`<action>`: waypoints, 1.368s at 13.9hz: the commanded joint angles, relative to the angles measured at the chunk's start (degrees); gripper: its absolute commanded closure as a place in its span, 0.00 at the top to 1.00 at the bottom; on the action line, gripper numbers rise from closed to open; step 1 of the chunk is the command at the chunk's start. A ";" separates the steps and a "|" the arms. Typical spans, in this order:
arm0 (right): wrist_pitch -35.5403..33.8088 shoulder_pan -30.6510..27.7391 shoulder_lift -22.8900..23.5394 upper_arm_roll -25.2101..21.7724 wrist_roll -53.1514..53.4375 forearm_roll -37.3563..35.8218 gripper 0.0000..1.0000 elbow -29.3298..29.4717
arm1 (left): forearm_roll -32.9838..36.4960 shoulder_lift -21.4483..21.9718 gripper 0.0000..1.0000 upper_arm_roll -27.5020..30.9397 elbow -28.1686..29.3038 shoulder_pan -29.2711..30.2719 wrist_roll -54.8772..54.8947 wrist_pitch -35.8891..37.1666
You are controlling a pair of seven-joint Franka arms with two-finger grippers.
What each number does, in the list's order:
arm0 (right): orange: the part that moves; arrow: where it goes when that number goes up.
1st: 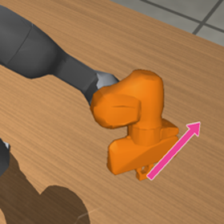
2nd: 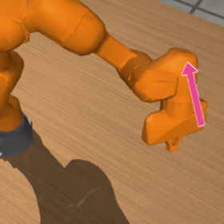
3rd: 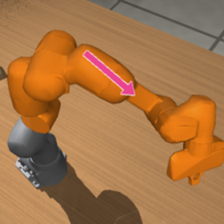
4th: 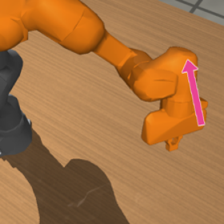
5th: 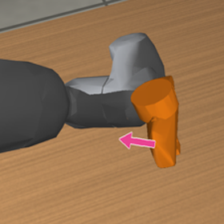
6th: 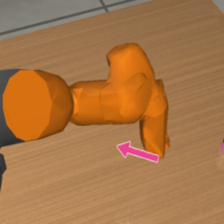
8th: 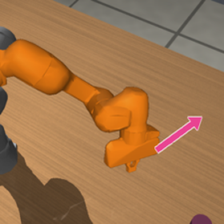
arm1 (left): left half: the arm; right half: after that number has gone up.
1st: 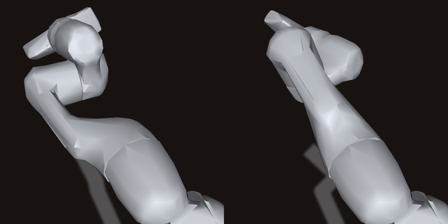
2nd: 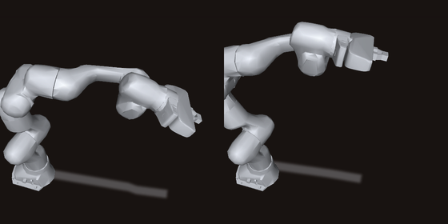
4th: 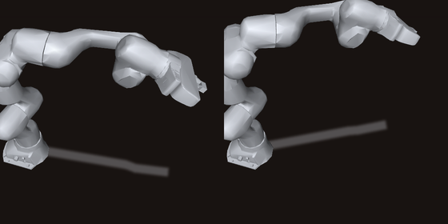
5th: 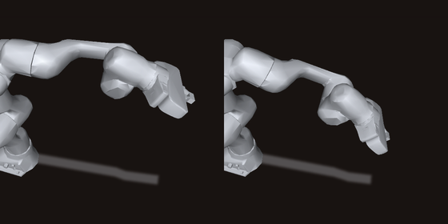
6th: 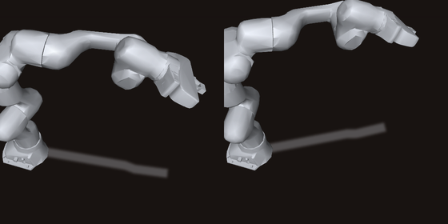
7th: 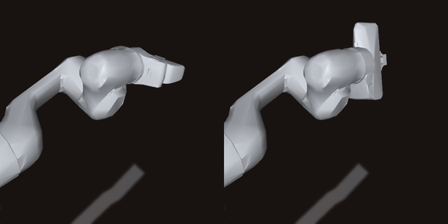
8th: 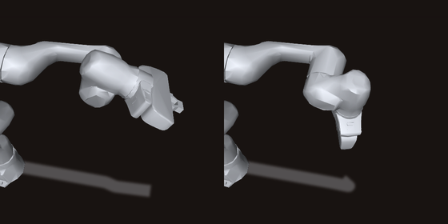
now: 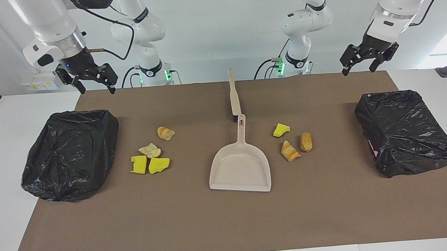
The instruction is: Sweep and dump trash in bin
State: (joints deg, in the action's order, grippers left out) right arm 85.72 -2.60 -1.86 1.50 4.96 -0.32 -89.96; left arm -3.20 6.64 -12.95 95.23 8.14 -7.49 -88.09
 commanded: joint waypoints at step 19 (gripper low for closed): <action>9.45 5.41 4.93 1.84 1.09 1.20 1.00 -2.41 | -3.57 5.94 1.00 0.56 37.73 -45.11 -31.08 -29.21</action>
State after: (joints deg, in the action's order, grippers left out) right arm 92.41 1.78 1.55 3.33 4.04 -0.13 -92.09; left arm -6.19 12.99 -13.46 128.09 -32.01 -35.81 -111.69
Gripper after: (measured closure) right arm 0.000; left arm 0.000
